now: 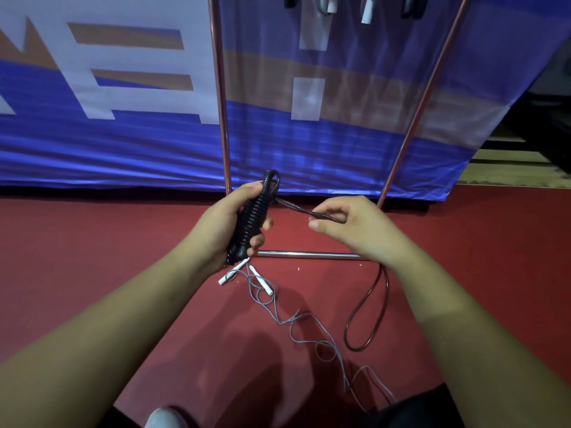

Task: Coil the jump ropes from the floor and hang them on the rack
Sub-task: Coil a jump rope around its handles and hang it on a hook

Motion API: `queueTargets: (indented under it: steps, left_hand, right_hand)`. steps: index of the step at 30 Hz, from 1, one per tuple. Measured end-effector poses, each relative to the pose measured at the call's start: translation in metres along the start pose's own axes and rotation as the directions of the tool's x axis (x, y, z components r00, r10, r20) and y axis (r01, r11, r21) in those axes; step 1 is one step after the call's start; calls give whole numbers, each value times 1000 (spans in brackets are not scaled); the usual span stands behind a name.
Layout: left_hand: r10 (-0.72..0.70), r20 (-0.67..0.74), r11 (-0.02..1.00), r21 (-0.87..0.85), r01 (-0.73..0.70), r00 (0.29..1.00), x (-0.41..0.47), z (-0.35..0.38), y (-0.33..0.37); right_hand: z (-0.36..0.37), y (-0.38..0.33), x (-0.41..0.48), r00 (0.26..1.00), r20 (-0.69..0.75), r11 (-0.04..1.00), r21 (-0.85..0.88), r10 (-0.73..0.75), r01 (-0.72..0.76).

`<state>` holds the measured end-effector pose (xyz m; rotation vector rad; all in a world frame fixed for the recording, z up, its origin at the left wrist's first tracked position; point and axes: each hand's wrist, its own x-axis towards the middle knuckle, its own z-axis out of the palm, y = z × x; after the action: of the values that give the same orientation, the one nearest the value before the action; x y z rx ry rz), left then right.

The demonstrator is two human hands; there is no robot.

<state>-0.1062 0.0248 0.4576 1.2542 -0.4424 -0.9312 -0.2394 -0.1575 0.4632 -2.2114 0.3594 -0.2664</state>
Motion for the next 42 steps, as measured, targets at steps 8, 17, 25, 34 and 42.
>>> queueTargets:
  steps: [8,17,25,34,42]
  left_hand:
    - [80,-96,953,300,-48,992,2,-5,7]
    - [234,-120,237,969,63,965,10,-18,-10]
    - [-69,169,70,984,-164,983,0,2,-20]
    - [107,309,745,604,-282,945,-15,21,-13]
    - [121,37,979,162,-126,992,-11,18,-5]
  right_hand:
    - [5,-5,0,1000,-26,997,-78,14,-16]
    - [14,-17,-6,997,72,987,-159,-20,32]
    - [16,-18,-8,997,34,995,-76,-63,65]
    - [7,-1,1,989,-95,943,325,110,-74]
    - [12,5,1,977,147,902,384,154,-200]
